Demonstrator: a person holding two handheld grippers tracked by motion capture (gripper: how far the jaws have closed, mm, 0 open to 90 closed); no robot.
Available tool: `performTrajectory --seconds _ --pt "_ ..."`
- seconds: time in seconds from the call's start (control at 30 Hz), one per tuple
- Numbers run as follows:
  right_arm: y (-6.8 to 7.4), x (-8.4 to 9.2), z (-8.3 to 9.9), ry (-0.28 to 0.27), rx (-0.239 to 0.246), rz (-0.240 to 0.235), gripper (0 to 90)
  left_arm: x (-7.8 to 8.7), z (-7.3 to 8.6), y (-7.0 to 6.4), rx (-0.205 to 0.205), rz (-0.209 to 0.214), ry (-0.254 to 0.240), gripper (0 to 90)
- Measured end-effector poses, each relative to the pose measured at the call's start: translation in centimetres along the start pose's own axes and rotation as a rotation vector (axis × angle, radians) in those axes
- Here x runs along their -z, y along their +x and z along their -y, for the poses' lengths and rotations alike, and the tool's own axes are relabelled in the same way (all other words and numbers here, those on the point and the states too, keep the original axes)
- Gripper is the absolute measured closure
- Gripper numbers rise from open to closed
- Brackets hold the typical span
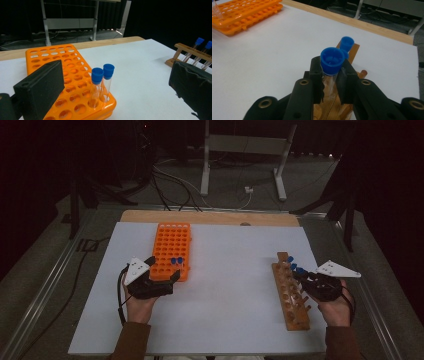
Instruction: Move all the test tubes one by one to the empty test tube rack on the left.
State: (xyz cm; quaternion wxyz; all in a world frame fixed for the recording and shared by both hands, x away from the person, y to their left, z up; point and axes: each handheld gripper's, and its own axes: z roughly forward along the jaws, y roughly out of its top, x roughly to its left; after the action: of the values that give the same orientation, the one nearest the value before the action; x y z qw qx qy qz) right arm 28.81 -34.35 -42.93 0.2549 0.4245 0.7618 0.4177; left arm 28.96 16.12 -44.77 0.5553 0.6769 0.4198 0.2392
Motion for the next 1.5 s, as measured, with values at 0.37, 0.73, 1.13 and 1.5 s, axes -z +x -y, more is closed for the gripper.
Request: performTrajectory --seconds 0.37,0.73,1.13,1.5 --pt "0.2 1.5 -1.3 -0.046 0.002 0.012 76.6 -0.1 -0.1 -0.2 -0.005 -0.002 0.005 1.0" --pt "1.1 2.5 -2.5 -0.092 0.011 -0.006 76.6 -0.1 -0.3 -0.5 -0.009 0.004 0.004 1.0" --pt "2.8 0.9 -2.8 -0.084 0.01 -0.084 76.6 -0.3 -0.7 -1.4 -0.019 0.027 0.005 1.0" --pt "4.5 -0.2 -3.4 -0.084 0.001 -0.138 76.6 -2.1 -1.3 -5.1 -0.109 0.1 0.044 1.0"
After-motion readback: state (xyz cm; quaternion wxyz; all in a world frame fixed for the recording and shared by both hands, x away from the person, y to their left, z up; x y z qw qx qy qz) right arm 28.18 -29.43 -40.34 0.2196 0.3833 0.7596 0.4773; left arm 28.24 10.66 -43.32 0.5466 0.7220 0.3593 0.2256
